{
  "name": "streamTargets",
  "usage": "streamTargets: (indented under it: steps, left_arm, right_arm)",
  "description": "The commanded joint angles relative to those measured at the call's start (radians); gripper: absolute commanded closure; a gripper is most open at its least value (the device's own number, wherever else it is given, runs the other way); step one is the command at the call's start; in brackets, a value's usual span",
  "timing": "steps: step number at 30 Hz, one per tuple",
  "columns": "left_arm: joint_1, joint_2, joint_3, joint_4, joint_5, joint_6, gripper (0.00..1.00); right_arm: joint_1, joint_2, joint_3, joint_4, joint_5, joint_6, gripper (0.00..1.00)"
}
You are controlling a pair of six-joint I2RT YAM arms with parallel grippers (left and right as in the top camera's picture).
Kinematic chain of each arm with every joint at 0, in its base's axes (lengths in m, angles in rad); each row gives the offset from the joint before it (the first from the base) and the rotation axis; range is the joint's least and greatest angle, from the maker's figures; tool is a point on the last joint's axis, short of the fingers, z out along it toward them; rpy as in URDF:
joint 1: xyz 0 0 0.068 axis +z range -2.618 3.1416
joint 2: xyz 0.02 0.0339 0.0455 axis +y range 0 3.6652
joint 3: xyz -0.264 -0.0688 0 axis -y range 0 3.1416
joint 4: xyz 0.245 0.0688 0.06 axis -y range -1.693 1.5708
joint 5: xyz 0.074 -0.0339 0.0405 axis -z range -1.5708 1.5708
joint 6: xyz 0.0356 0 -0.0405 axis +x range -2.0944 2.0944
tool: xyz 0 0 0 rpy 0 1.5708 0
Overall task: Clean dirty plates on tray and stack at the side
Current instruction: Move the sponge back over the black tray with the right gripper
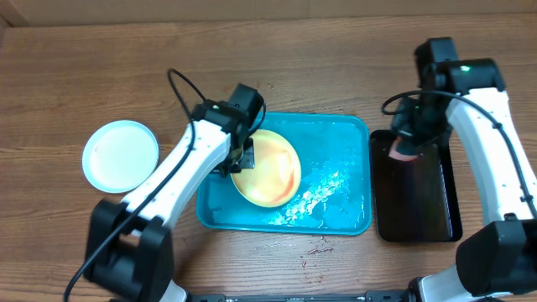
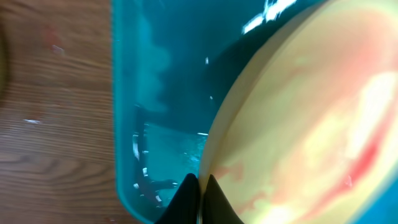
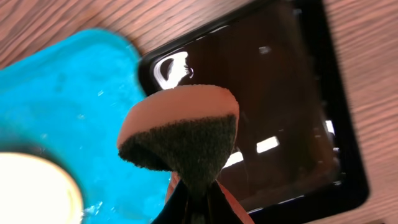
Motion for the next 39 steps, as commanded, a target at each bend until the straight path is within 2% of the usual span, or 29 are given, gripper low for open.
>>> streamTargets:
  steps: [1,7,11,16,24,33,39]
  left_arm:
    - [-0.002,-0.097,0.081,-0.022,-0.084,-0.007,0.95]
    - [-0.026,-0.169,0.154,-0.045,-0.180,0.034,0.95]
    - [-0.063,-0.172,0.196,-0.100,-0.307,0.036,0.95]
    - [-0.127,-0.172,0.209,-0.138,-0.472,0.048,0.96]
    - [-0.215,-0.171,0.209,-0.140,-0.633,0.065,0.96]
    - [-0.287,-0.167,0.209,-0.130,-0.869,0.189,0.96]
    - [-0.333,-0.130,0.209,-0.071,-1.058,0.400,0.96]
  right_arm:
    - [-0.051,-0.010,-0.010,0.001,0.022,0.012,0.96]
    - [-0.109,-0.008,-0.085,0.012,0.021,0.013,0.96]
    - [-0.110,-0.008,-0.172,0.044,0.008,0.013,0.96]
    - [-0.110,-0.008,-0.266,0.089,-0.035,0.014,0.96]
    - [-0.110,-0.008,-0.339,0.123,-0.035,0.016,0.96]
    - [-0.110,-0.008,-0.346,0.130,-0.035,0.016,0.96]
    - [-0.110,-0.008,-0.346,0.131,-0.035,0.016,0.96]
